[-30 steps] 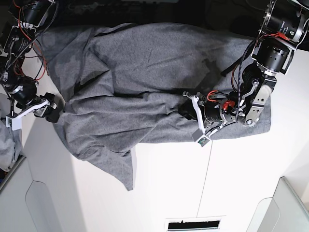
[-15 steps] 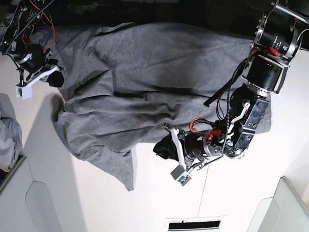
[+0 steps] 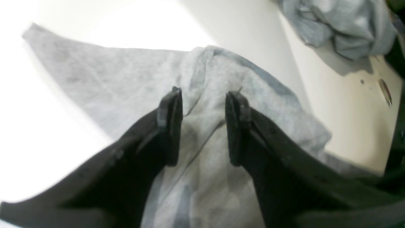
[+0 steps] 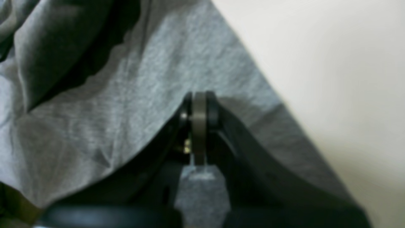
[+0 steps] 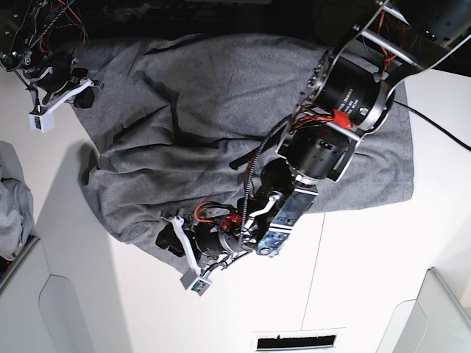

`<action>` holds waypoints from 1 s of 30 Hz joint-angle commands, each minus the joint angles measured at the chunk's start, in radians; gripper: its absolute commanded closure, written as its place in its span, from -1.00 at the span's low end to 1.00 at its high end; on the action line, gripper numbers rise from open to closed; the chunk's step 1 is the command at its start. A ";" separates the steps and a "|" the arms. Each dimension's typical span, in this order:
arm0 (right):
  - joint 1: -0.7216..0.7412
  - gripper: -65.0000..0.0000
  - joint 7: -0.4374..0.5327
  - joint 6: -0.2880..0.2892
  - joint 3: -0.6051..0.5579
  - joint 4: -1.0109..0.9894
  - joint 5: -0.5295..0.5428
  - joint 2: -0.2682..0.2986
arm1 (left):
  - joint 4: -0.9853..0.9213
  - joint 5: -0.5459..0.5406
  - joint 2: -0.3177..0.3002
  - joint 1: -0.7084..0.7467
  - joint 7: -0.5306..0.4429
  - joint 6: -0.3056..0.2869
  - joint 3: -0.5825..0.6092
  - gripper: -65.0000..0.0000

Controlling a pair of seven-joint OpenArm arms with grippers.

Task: Layout the t-shirt on the table in an organized manner, then fold the t-shirt properly
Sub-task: 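Drag the grasped shirt fabric with the left gripper across the shirt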

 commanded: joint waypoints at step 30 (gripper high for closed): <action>0.011 1.00 0.121 -0.045 0.004 -0.152 0.019 0.263 | -0.041 -0.166 -0.196 0.055 0.164 -0.205 -0.003 0.22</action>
